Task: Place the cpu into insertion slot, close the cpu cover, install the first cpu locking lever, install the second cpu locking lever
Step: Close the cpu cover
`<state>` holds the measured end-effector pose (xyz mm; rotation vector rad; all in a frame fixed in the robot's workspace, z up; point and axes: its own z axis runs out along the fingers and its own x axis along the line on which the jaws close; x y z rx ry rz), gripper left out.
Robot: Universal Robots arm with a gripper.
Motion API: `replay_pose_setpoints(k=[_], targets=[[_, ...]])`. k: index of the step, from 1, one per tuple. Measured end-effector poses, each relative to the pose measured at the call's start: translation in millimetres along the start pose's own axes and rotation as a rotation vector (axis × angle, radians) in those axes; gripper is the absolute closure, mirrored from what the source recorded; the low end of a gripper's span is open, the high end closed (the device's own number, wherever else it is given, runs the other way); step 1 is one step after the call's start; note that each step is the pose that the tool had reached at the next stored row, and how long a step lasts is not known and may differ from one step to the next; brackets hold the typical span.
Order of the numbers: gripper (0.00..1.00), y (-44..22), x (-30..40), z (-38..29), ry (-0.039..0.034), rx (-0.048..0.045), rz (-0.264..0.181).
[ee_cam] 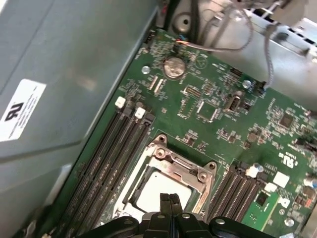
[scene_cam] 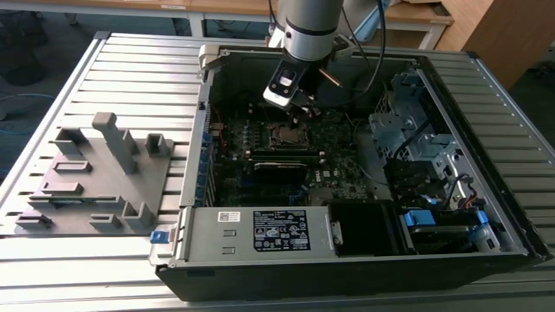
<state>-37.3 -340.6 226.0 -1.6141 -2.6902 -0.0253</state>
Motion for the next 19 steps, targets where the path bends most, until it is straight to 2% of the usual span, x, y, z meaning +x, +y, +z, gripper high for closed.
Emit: replay_pose_setpoints(k=[7, 16, 19], targets=[[0.9, 0.0, 0.0, 0.0, 0.001, 0.001, -0.087], [0.9, 0.0, 0.0, 0.0, 0.0011, 0.001, -0.09], [0.9, 0.0, 0.0, 0.0, 0.0012, 0.0013, -0.106]])
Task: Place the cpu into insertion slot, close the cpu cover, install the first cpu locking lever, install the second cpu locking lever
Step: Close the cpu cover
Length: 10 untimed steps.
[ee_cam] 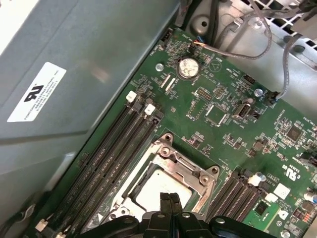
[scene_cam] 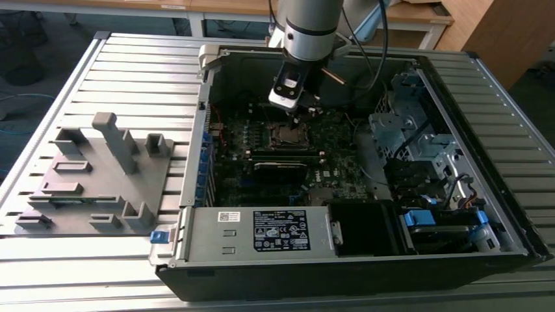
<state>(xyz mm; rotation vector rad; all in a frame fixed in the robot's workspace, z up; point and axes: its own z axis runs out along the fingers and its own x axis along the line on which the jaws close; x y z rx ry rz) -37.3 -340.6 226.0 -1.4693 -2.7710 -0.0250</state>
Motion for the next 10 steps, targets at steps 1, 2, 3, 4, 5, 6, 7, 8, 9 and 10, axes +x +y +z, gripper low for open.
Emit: replay_pose_setpoints(k=[1, 2, 3, 4, 5, 6, 7, 8, 9, 10], targets=[[0.9, 0.0, 0.0, 0.0, 0.0001, 0.0001, -0.01], [0.9, 0.0, 0.0, 0.0, 0.0002, 0.0002, -0.02], [0.9, 0.0, 0.0, 0.0, 0.0003, 0.0004, -0.031], [0.9, 0.0, 0.0, 0.0, 0.0005, 0.0005, -0.043], [0.9, 0.0, 0.0, 0.0, 0.0006, 0.0006, -0.053], [0.9, 0.0, 0.0, 0.0, 0.0007, 0.0007, -0.063], [0.9, 0.0, 0.0, 0.0, 0.0008, 0.0008, -0.07], [0.9, 0.0, 0.0, 0.0, 0.0008, 0.0008, -0.072], [0.9, 0.0, 0.0, 0.0, 0.0008, 0.0008, -0.072], [0.9, 0.0, 0.0, 0.0, 0.0008, 0.0008, -0.072]])
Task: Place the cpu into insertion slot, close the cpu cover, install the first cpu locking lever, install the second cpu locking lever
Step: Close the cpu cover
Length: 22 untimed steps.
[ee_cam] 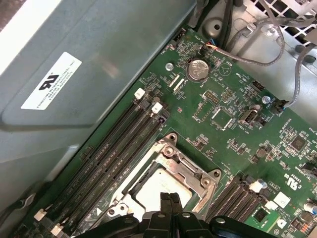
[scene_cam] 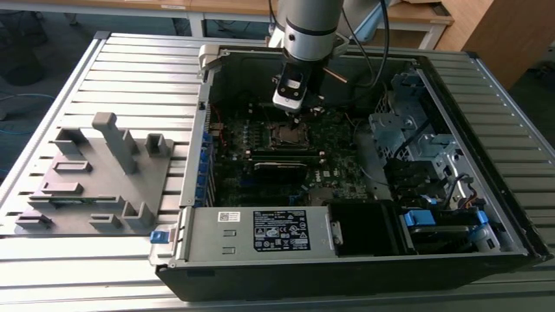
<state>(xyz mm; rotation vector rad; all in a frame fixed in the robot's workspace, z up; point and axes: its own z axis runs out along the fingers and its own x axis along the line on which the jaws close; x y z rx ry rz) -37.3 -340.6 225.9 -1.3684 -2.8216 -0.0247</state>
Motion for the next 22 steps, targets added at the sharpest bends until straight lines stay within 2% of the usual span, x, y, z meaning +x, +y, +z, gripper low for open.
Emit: replay_pose_setpoints(k=[6, 11, 19, 22], targets=[[0.9, 0.0, 0.0, 0.0, 0.0, 0.0, -0.001], [0.9, 0.0, 0.0, 0.0, 0.0005, 0.0, -0.026], [0.9, 0.0, 0.0, 0.0, 0.0006, 0.0002, -0.029], [0.9, 0.0, 0.0, 0.0, 0.0008, 0.0004, -0.047]])
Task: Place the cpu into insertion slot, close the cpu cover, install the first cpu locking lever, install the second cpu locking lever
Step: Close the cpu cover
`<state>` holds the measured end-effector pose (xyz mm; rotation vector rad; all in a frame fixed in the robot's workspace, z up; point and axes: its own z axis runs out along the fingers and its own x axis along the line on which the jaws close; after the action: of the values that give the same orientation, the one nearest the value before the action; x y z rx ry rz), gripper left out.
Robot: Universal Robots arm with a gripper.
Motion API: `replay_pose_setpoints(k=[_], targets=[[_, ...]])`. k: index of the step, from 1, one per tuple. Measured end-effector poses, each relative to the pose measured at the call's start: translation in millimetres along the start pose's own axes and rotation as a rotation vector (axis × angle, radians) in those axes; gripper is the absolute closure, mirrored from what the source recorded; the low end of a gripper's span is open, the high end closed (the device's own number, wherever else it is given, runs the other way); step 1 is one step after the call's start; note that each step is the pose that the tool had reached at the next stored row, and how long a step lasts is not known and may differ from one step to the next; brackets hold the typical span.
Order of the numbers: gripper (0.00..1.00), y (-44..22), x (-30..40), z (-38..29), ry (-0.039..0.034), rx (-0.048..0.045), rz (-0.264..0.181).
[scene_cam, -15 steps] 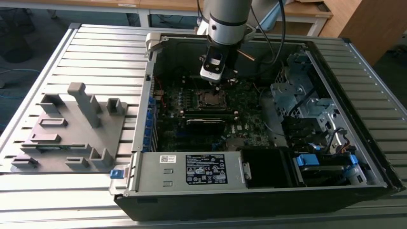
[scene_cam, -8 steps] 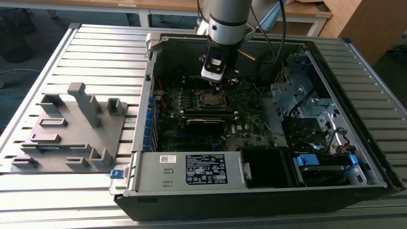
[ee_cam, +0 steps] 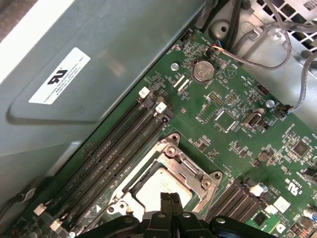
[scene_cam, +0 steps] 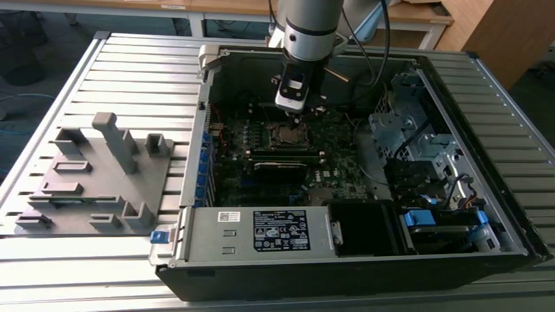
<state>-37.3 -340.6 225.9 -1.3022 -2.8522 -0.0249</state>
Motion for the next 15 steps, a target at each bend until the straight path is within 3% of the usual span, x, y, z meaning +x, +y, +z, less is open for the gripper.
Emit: replay_pose_setpoints(k=[9, 15], targets=[[0.9, 0.0, 0.0, 0.0, 0.0001, 0.0001, -0.008], [0.9, 0.0, 0.0, 0.0, 0.0008, 0.0001, -0.042]])
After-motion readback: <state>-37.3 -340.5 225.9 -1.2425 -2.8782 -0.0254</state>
